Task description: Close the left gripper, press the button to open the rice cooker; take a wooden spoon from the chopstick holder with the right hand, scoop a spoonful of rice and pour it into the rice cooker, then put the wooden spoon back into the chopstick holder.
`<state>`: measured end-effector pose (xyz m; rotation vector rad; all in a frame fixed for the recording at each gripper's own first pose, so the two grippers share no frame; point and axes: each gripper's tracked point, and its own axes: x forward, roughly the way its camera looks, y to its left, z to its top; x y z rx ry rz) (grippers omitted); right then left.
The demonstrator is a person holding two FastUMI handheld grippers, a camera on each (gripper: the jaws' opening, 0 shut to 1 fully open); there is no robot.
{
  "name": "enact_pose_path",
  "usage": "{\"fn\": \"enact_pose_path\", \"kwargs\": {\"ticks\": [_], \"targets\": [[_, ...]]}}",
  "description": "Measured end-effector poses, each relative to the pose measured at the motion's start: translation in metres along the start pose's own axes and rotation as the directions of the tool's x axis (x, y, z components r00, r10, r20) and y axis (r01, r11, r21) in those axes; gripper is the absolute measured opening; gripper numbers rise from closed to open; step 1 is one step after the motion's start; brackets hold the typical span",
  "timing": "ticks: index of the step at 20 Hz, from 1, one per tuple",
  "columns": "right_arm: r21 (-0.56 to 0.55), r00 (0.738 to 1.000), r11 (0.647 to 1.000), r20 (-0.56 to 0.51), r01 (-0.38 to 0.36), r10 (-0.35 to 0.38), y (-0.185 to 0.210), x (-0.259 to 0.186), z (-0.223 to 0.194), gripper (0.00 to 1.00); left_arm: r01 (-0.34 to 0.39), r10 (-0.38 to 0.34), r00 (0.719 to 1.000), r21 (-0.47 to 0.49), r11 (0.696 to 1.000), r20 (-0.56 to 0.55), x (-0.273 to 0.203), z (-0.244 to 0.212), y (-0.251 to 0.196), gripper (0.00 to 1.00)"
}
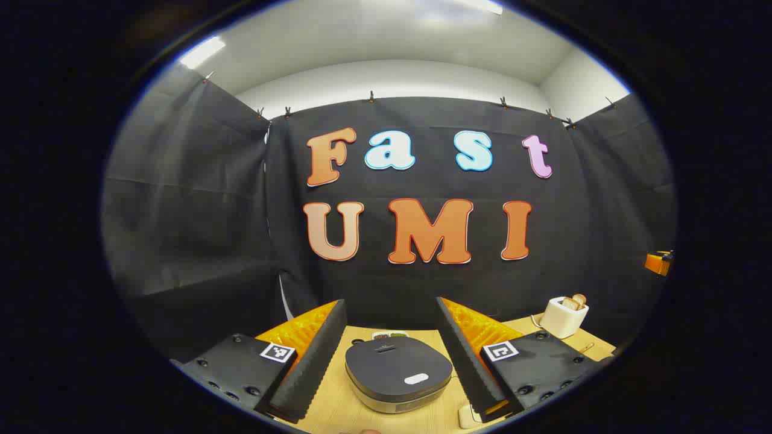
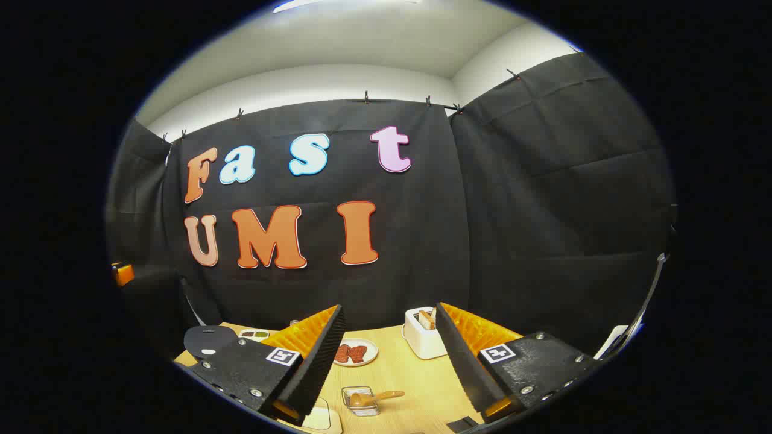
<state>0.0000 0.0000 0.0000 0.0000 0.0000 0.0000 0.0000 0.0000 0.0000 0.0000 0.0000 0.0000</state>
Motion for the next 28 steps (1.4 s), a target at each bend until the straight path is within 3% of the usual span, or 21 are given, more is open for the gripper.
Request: {"fn": "enact_pose_path", "kwargs": {"ticks": [2,3,4,6,7,10,11,12,15,16,21,24,27,28], "targets": [[0.005,1.0,1.0,-0.018,-0.011,0.011,0.002,0.003,-0.002,0.98,-0.003,0.003,1.0,0.002,1.0,0.005,0.0,0.003,0.0,1.0],[0.002,1.0,1.0,-0.019,-0.01,0.01,0.0,0.003,-0.002,0.93,-0.007,0.007,1.0,0.0,1.0,0.008,0.0,0.003,0.002,1.0],[-0.006,1.0,1.0,-0.015,-0.009,0.009,-0.002,0.004,0.0,0.98,-0.015,0.015,1.0,-0.001,1.0,0.011,-0.001,0.004,0.003,1.0],[-0.025,1.0,1.0,-0.008,-0.003,0.003,-0.005,0.005,0.001,0.98,-0.022,0.021,1.0,0.005,1.0,0.011,-0.001,0.007,0.004,1.0],[-0.031,1.0,1.0,-0.006,-0.002,0.002,-0.006,0.005,0.001,0.93,-0.023,0.022,1.0,0.007,1.0,0.014,-0.002,0.007,0.004,1.0],[-0.026,1.0,1.0,-0.009,-0.006,0.005,-0.006,0.005,0.001,0.93,-0.027,0.026,0.999,0.008,1.0,0.022,-0.003,0.01,0.003,1.0],[-0.023,1.0,1.0,-0.008,-0.007,0.007,-0.006,0.005,0.003,0.98,-0.03,0.029,0.999,0.004,1.0,0.026,-0.003,0.012,0.005,1.0],[-0.023,1.0,1.0,-0.003,-0.01,0.01,-0.006,0.005,0.004,0.93,-0.032,0.032,0.999,0.002,0.999,0.027,-0.003,0.013,0.004,1.0],[-0.033,1.0,0.999,-0.002,-0.005,0.005,-0.008,0.004,0.005,0.93,-0.04,0.04,0.999,0.001,0.999,0.021,-0.004,0.013,0.005,1.0],[-0.042,1.0,0.999,0.004,0.002,-0.002,-0.01,0.003,0.005,0.98,-0.039,0.039,0.999,0.0,0.999,0.02,-0.004,0.014,0.005,1.0],[-0.09,1.0,0.996,0.019,0.022,-0.02,-0.012,0.0,0.007,0.93,-0.032,0.032,0.999,0.0,0.999,0.034,-0.01,0.02,0.005,1.0],[-0.093,1.0,0.996,0.015,0.018,-0.016,-0.01,-0.002,0.006,0.93,-0.021,0.022,0.999,-0.011,1.0,0.032,-0.012,0.022,0.005,0.94],[-0.084,1.0,0.996,0.012,0.009,-0.008,-0.008,-0.004,0.006,0.98,-0.008,0.009,1.0,-0.026,1.0,0.028,-0.015,0.023,0.006,0.94],[-0.082,1.0,0.997,0.01,0.008,-0.007,-0.006,-0.003,0.005,0.93,-0.001,0.002,1.0,-0.027,1.0,0.026,-0.015,0.023,0.004,0.96]]}}
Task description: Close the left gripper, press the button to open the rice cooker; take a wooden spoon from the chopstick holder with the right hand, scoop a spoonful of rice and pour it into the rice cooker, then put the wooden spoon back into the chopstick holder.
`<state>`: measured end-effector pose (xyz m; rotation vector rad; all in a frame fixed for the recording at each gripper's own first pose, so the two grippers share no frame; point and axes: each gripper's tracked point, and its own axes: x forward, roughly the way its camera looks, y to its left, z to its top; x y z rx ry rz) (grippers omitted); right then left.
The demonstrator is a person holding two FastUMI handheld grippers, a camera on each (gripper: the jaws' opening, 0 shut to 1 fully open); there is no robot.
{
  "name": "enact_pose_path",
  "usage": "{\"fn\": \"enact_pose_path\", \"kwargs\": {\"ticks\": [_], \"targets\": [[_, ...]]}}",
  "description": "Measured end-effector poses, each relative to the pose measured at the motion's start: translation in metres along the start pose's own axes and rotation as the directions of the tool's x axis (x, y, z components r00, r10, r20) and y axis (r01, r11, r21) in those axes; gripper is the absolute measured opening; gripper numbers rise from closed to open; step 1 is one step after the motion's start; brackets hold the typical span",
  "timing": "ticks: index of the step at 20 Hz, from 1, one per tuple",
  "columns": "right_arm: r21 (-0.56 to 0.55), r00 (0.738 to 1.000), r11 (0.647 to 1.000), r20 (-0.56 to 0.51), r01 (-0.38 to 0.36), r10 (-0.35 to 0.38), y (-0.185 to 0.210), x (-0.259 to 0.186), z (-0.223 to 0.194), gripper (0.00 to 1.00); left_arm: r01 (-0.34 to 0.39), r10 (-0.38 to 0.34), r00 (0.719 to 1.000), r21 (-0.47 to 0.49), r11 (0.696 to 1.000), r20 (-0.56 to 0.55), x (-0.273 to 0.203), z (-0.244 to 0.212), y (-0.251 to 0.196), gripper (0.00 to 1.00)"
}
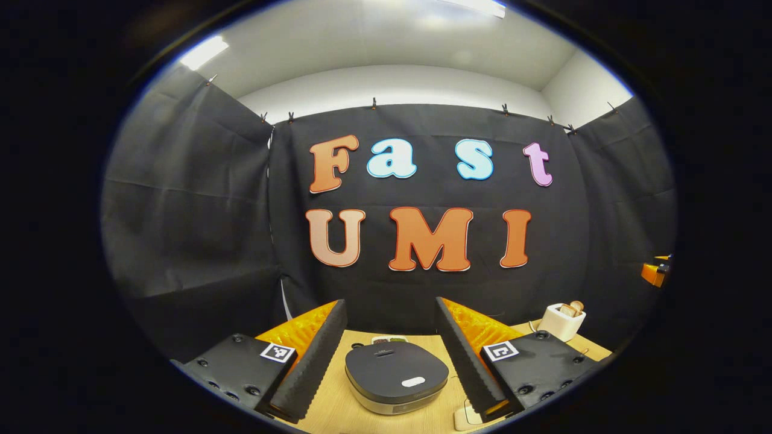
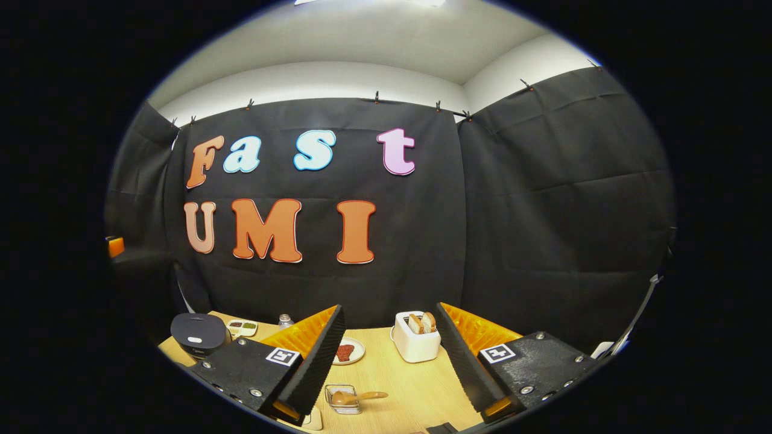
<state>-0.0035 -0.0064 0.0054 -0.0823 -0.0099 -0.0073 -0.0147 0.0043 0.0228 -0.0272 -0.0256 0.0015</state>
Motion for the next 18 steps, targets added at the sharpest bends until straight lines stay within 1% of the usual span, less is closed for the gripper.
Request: {"fn": "enact_pose_path", "kwargs": {"ticks": [1,3,4,6,7,8,9,10,11,12,13,14,15,17,18], "targets": [[0.001,1.0,1.0,0.001,-0.003,0.003,0.001,-0.001,0.001,0.93,0.003,-0.003,1.0,0.0,1.0,-0.003,-0.002,-0.001,0.0,0.98],[0.002,1.0,1.0,0.004,-0.004,0.004,0.001,-0.003,0.001,0.93,0.004,-0.004,1.0,0.002,1.0,-0.004,-0.005,-0.001,0.002,0.88],[0.001,1.0,1.0,0.004,-0.005,0.005,0.001,-0.003,0.0,0.98,-0.001,0.001,1.0,0.005,1.0,-0.002,-0.006,0.0,0.004,0.83],[0.0,1.0,1.0,-0.002,-0.009,0.009,0.002,-0.004,-0.001,0.98,-0.008,0.008,1.0,0.013,1.0,-0.007,-0.005,-0.004,0.008,0.74],[-0.001,1.0,1.0,-0.005,-0.01,0.01,0.002,-0.005,-0.002,0.98,-0.012,0.012,1.0,0.01,1.0,-0.016,-0.006,-0.003,0.008,0.65],[-0.003,1.0,1.0,-0.006,-0.011,0.011,0.003,-0.005,-0.003,0.98,0.01,-0.01,1.0,-0.002,1.0,-0.026,-0.004,-0.004,0.006,0.57],[-0.005,1.0,1.0,-0.005,-0.01,0.01,0.002,-0.005,-0.003,0.98,-0.004,0.004,1.0,-0.008,1.0,-0.028,-0.009,-0.01,0.004,0.46],[-0.007,1.0,1.0,-0.008,-0.01,0.01,0.002,-0.005,-0.004,0.93,-0.015,0.015,1.0,-0.025,1.0,-0.009,-0.01,-0.004,0.007,0.34],[-0.009,1.0,1.0,-0.01,-0.009,0.009,0.001,-0.005,-0.005,0.98,0.001,-0.001,1.0,-0.035,0.999,-0.01,-0.006,-0.002,0.009,0.06],[-0.01,1.0,1.0,-0.012,-0.007,0.007,0.001,-0.005,-0.005,0.98,0.002,-0.002,1.0,-0.027,1.0,-0.027,-0.007,-0.005,0.01,0.06],[-0.011,1.0,1.0,-0.013,-0.008,0.007,0.001,-0.004,-0.005,0.93,0.007,-0.008,0.999,-0.019,1.0,-0.045,-0.005,-0.011,0.006,0.05],[-0.009,1.0,1.0,-0.013,-0.007,0.007,0.001,-0.003,-0.005,0.98,0.014,-0.015,0.998,-0.014,1.0,-0.061,0.0,-0.014,0.005,0.05],[-0.006,1.0,1.0,-0.013,-0.008,0.008,0.001,-0.003,-0.005,0.93,0.03,-0.031,0.997,-0.016,0.999,-0.076,0.003,-0.019,0.002,0.06],[-0.001,1.0,1.0,-0.016,-0.008,0.008,0.002,-0.003,-0.007,0.93,0.048,-0.049,0.994,-0.014,0.999,-0.101,0.008,-0.031,-0.003,0.02],[0.0,1.0,1.0,-0.019,-0.009,0.009,0.002,-0.002,-0.008,0.93,0.058,-0.059,0.992,-0.011,0.998,-0.116,0.012,-0.037,-0.005,0.04]]}}
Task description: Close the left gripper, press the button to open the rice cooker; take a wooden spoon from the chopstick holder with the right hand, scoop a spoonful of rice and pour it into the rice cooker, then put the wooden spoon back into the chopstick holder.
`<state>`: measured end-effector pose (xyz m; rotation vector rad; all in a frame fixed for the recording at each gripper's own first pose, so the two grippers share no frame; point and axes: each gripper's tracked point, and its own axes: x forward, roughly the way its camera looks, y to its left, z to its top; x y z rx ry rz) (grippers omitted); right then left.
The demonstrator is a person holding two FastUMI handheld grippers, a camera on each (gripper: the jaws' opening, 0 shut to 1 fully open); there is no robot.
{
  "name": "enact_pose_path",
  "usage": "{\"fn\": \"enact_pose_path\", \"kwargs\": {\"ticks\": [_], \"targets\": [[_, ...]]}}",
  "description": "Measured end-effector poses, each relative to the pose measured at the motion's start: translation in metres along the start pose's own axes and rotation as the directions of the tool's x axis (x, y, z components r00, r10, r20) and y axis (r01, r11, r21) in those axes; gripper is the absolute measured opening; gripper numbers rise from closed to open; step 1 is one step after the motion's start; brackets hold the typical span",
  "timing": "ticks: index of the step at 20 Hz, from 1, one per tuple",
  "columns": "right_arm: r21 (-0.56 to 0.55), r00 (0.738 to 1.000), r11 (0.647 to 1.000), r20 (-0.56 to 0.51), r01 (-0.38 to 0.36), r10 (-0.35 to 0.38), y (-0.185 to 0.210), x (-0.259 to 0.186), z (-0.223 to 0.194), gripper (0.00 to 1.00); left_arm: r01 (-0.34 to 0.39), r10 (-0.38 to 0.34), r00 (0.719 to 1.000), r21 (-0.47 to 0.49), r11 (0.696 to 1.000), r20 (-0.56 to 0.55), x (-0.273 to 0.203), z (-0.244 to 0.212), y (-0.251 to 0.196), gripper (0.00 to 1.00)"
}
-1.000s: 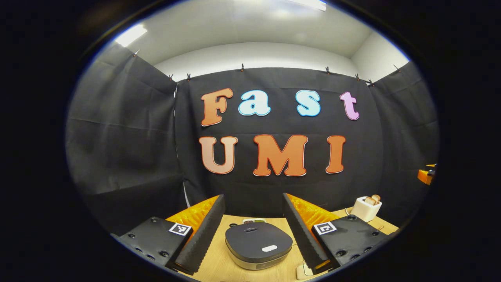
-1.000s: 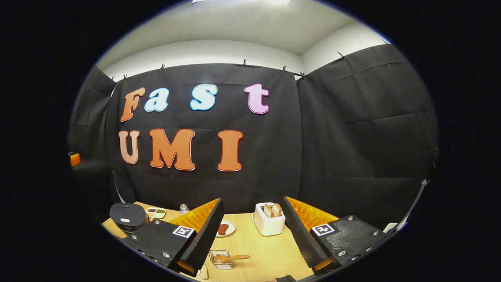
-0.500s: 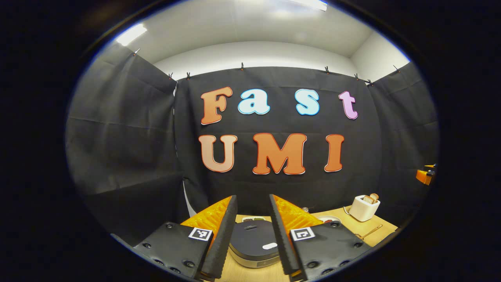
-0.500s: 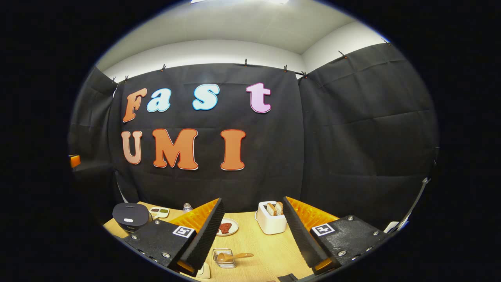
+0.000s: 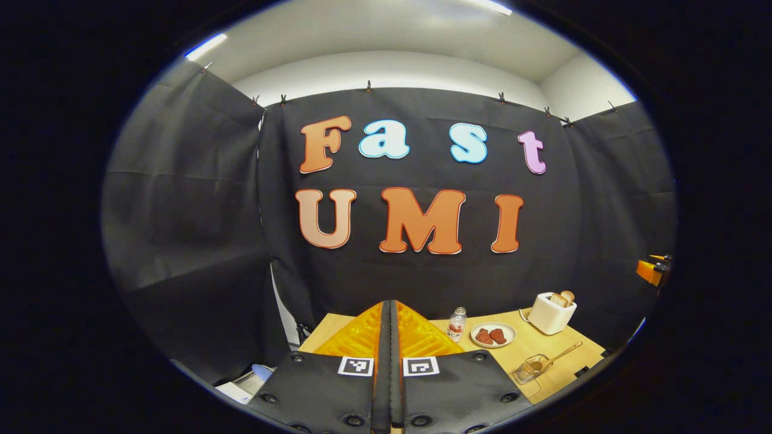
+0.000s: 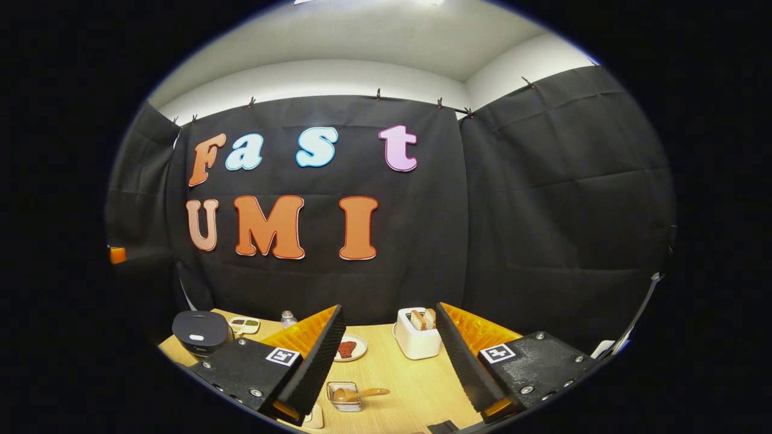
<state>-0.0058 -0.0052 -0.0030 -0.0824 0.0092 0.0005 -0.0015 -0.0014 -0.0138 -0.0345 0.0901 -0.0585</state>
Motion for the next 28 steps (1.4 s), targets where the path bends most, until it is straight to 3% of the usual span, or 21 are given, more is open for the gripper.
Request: {"fn": "enact_pose_path", "kwargs": {"ticks": [2,4,6,10,13,14,20,25,26,28], "targets": [[-0.001,1.0,1.0,-0.011,0.0,0.0,0.0,0.002,-0.004,0.98,0.028,-0.028,0.999,0.006,1.0,-0.037,0.013,-0.019,-0.009,0.02],[-0.003,1.0,1.0,-0.02,0.001,-0.001,-0.001,0.003,-0.008,0.98,0.061,-0.061,0.994,-0.001,0.998,-0.093,0.028,-0.042,-0.019,0.07],[-0.003,1.0,1.0,-0.029,0.006,-0.006,-0.003,0.005,-0.011,0.93,0.084,-0.082,0.983,0.003,0.996,-0.165,0.044,-0.068,-0.024,0.04],[-0.003,0.999,1.0,-0.048,0.024,-0.024,-0.012,0.006,-0.02,0.93,0.13,-0.122,0.95,0.011,0.991,-0.287,0.079,-0.113,-0.03,0.04],[0.001,0.997,0.999,-0.07,0.038,-0.037,-0.018,0.006,-0.027,0.93,0.179,-0.174,0.9,-0.024,0.983,-0.401,0.097,-0.156,-0.036,0.07],[0.004,0.996,0.999,-0.078,0.042,-0.042,-0.02,0.006,-0.03,0.89,0.189,-0.188,0.883,-0.04,0.981,-0.431,0.102,-0.171,-0.036,0.04],[0.021,0.99,0.997,-0.123,0.075,-0.072,-0.033,0.008,-0.047,0.93,0.214,-0.223,0.801,-0.082,0.973,-0.556,0.133,-0.221,-0.042,0.04],[0.031,0.986,0.995,-0.139,0.097,-0.092,-0.044,0.011,-0.058,0.93,0.25,-0.223,0.757,-0.043,0.967,-0.614,0.141,-0.24,-0.048,0.02],[0.035,0.986,0.994,-0.141,0.099,-0.093,-0.044,0.012,-0.058,0.98,0.255,-0.226,0.75,-0.044,0.966,-0.621,0.143,-0.244,-0.048,0.02],[0.044,0.985,0.994,-0.147,0.102,-0.095,-0.045,0.013,-0.062,0.93,0.252,-0.21,0.738,-0.027,0.967,-0.641,0.145,-0.253,-0.044,0.04]]}}
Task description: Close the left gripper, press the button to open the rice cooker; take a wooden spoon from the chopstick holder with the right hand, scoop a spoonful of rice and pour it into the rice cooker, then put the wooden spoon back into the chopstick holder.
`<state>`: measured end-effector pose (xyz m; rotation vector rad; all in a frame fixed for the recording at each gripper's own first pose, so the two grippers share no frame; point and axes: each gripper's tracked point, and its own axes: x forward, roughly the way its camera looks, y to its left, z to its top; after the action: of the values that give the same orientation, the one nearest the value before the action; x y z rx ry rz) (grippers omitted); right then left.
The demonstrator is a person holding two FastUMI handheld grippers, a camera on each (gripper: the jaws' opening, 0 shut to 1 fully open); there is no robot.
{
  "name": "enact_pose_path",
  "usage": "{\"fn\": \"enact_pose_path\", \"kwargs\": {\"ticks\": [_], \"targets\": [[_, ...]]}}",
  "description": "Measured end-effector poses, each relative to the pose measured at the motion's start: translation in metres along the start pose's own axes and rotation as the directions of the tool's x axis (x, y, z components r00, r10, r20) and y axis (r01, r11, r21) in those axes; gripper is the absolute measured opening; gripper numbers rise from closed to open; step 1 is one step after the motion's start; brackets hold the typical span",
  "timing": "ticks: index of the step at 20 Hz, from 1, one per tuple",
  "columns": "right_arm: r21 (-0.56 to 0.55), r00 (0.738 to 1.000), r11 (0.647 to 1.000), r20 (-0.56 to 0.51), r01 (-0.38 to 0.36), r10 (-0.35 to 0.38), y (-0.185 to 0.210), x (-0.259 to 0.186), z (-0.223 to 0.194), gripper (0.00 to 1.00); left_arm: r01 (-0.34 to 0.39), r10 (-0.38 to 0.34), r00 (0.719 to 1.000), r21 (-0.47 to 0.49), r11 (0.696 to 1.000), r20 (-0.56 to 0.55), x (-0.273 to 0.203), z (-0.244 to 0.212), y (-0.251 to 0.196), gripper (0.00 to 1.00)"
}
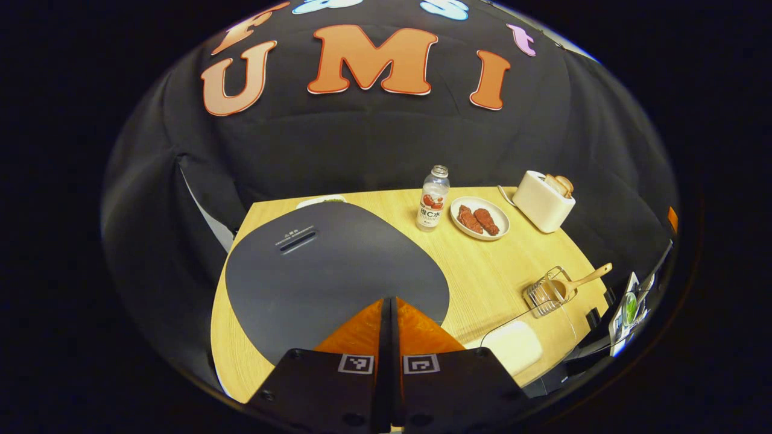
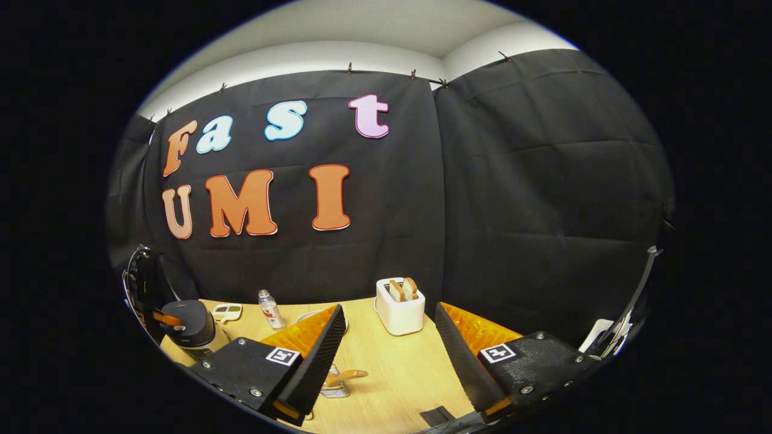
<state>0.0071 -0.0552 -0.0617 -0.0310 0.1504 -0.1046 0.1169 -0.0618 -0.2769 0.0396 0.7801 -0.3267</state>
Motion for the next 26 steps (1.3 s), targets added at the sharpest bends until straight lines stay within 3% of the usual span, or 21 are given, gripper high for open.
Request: {"fn": "enact_pose_path", "kwargs": {"ticks": [1,4,5,6,9,17,19,20,23,26], "targets": [[0.004,1.0,1.0,-0.005,0.004,-0.004,-0.001,0.002,-0.002,0.98,-0.004,0.004,1.0,0.001,1.0,-0.011,0.002,-0.002,0.002,0.07],[0.025,1.0,1.0,-0.015,0.002,-0.001,-0.001,0.006,-0.006,0.94,-0.003,0.003,1.0,0.001,1.0,-0.017,0.001,-0.005,0.001,0.02],[0.031,1.0,1.0,-0.02,-0.003,0.003,0.001,0.007,-0.007,0.93,-0.011,0.011,1.0,0.011,1.0,-0.016,0.002,-0.005,0.001,0.05],[0.033,1.0,0.999,-0.021,-0.005,0.006,0.002,0.008,-0.009,0.98,-0.017,0.018,0.999,0.036,0.999,-0.029,0.003,-0.009,0.001,0.05],[0.01,1.0,1.0,-0.016,-0.007,0.007,0.005,0.011,-0.011,0.98,-0.043,0.047,0.998,0.081,0.996,-0.053,0.002,-0.017,0.0,0.05],[0.009,0.999,0.999,0.014,-0.033,0.033,0.016,0.011,0.002,0.93,-0.093,0.088,0.992,0.056,0.994,0.089,-0.014,0.011,-0.001,0.05],[0.005,0.999,0.999,0.027,-0.039,0.038,0.02,0.009,0.004,0.93,-0.124,0.118,0.977,0.026,0.992,0.175,-0.034,0.04,0.005,0.05],[0.002,0.999,0.999,0.029,-0.044,0.044,0.022,0.008,0.003,0.98,-0.142,0.136,0.964,0.01,0.99,0.227,-0.046,0.058,0.01,0.05],[-0.015,0.998,0.999,0.047,-0.045,0.045,0.025,0.007,0.004,0.93,-0.199,0.206,0.906,-0.056,0.978,0.37,-0.1,0.104,0.026,0.02],[-0.013,0.997,0.999,0.067,-0.046,0.047,0.025,0.005,0.006,0.93,-0.152,0.201,0.857,-0.14,0.978,0.475,-0.148,0.133,0.024,0.04]]}}
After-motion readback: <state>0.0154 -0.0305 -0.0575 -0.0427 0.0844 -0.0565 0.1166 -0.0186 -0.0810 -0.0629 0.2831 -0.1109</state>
